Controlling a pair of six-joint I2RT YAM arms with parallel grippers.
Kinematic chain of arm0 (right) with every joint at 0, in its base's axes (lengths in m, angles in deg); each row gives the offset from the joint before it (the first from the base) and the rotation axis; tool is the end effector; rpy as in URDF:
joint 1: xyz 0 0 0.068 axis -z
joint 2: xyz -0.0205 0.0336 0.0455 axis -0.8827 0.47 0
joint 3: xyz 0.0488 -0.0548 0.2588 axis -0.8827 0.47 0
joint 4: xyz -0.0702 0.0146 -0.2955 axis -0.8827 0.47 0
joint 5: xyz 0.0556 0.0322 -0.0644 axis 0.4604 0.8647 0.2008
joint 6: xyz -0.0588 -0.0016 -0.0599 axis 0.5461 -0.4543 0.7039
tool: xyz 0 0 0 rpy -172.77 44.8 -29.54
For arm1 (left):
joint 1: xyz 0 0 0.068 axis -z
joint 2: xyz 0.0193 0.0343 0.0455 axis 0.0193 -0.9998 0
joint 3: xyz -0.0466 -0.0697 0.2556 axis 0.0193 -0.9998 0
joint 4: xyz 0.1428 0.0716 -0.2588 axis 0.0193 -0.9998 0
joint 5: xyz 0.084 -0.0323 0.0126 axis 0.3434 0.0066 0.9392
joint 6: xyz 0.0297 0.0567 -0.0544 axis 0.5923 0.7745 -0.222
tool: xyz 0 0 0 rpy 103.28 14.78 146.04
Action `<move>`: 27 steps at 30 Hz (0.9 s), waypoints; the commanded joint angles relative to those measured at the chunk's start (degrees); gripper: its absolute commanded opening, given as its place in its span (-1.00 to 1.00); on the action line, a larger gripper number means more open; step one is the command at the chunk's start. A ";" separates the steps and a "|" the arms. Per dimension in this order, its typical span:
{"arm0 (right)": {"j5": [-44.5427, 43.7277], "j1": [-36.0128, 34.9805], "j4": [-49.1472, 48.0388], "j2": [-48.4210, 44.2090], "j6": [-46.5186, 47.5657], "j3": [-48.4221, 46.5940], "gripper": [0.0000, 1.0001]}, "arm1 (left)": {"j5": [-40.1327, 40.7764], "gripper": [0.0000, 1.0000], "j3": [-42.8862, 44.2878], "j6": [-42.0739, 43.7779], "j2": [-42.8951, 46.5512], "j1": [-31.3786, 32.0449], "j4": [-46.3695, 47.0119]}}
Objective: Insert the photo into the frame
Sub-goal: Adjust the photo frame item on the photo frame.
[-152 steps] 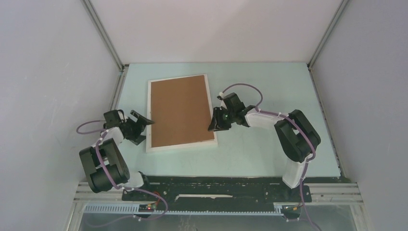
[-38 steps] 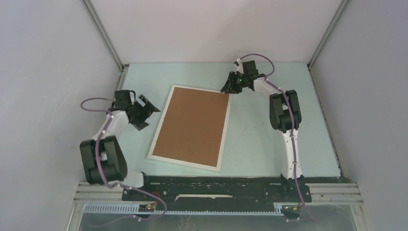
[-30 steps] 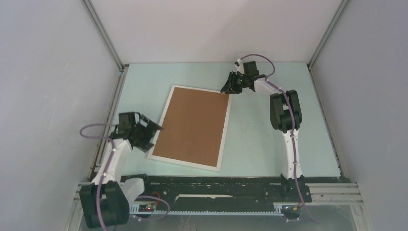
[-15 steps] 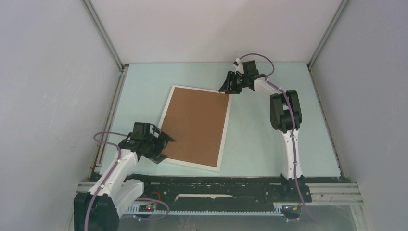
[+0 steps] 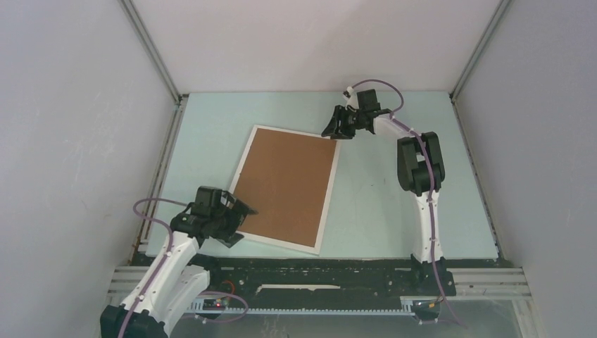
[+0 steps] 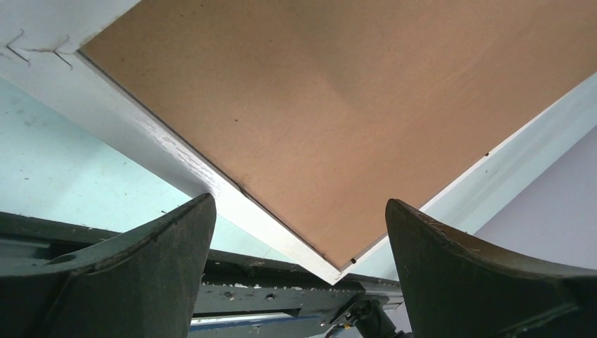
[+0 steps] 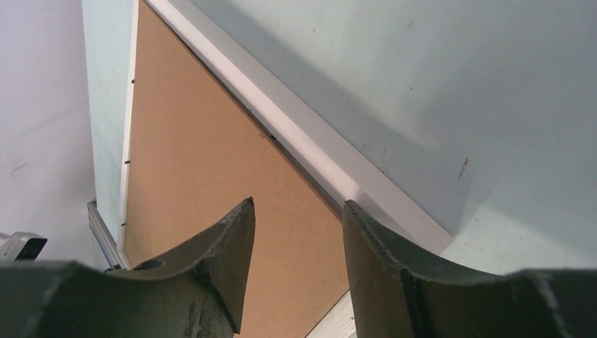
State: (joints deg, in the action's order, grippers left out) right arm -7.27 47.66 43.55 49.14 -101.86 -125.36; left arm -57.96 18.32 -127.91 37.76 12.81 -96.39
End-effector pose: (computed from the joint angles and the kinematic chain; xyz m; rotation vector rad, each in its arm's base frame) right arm 0.5454 0.1845 0.1169 -0.1822 2.4059 1.0533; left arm 0.1871 -0.0495 0.1338 -1.2749 2.4605 -0.6249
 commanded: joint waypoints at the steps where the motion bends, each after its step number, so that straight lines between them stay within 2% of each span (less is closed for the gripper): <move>1: 4.24 0.55 -0.66 -4.75 -1.66 0.05 0.15 | -0.36 0.99 -1.63 -1.27 -0.71 1.20 0.86; 6: 4.47 1.44 -0.65 -4.85 -1.66 0.38 0.22 | -1.12 1.00 -0.95 0.25 -0.67 1.83 -1.29; 10: 4.68 1.47 -0.91 -4.86 -1.59 0.88 0.23 | 2.15 1.00 1.53 1.68 2.56 2.18 -6.82; 14: 4.93 1.47 -1.43 -4.23 -1.83 1.37 0.13 | 0.73 1.00 0.69 0.43 4.67 2.31 -8.60; 19: 4.44 1.39 -2.20 -3.90 -1.88 3.01 0.04 | -1.50 1.00 -2.18 -0.92 2.19 2.37 -2.21; 22: 4.17 1.41 -2.62 -2.77 -2.18 2.63 0.08 | -1.71 1.00 -1.78 -0.46 -0.91 2.47 3.00; 27: 3.45 1.45 -0.34 -0.43 -1.65 -1.01 0.14 | -1.26 1.00 -1.68 1.03 -2.97 2.76 3.57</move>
State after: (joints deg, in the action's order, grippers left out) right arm -2.77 48.86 41.93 48.70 -103.87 -123.42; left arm -59.03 17.49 -127.71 34.94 14.91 -95.82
